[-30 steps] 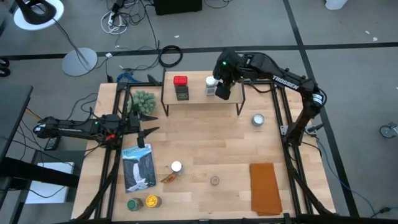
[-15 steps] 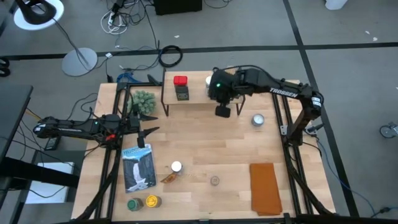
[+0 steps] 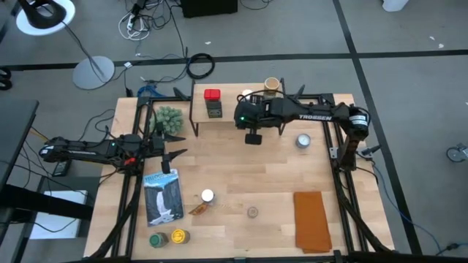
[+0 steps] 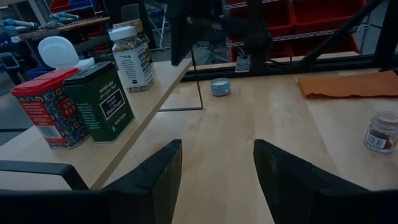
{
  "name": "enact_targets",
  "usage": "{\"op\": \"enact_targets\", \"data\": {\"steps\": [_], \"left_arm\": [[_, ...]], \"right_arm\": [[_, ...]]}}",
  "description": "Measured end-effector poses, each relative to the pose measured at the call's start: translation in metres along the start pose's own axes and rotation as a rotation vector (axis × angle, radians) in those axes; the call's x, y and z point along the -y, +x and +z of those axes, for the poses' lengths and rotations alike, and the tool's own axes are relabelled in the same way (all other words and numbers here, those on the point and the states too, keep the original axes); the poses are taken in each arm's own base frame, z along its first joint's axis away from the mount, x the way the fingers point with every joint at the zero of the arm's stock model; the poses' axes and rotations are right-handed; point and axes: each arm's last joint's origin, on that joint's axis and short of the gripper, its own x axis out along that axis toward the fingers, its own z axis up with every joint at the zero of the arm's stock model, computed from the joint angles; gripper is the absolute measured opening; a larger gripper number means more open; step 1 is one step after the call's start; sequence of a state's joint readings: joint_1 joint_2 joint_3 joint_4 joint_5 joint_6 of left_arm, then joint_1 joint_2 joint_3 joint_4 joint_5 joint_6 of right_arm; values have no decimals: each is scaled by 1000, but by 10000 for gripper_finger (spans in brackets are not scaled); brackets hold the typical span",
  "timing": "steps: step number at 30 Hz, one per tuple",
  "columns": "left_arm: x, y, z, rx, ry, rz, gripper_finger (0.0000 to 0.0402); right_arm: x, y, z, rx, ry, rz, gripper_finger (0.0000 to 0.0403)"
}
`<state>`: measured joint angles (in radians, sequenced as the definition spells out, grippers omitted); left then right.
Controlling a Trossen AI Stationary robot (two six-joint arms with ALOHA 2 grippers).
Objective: Shelf spices
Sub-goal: Put the right white seasoning bottle on the shelf
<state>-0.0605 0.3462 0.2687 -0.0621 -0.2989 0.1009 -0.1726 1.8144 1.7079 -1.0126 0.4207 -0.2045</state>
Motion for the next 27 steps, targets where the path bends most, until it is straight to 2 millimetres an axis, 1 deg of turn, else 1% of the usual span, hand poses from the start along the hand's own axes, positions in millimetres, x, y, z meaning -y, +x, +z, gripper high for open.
{"op": "enact_targets", "data": {"steps": [2,6,9,12,21,27], "left_arm": [[0,0,0,0,0,0,204],[0,0,0,2,-1,0,204],[0,0,1,9,-3,1,204],[0,0,1,9,-3,1,204],[0,0,1,9,-1,1,204],[0,0,1,9,-1,1,204]], "right_arm": [[7,5,-2,-11,15,-14,1],[18,15,-3,22,9,-35,1],[27,22,-3,53,20,-17,1],[33,28,-6,47,35,-6,0],[54,36,-8,93,71,-30,0],[67,40,-11,92,75,-53,0]]}}
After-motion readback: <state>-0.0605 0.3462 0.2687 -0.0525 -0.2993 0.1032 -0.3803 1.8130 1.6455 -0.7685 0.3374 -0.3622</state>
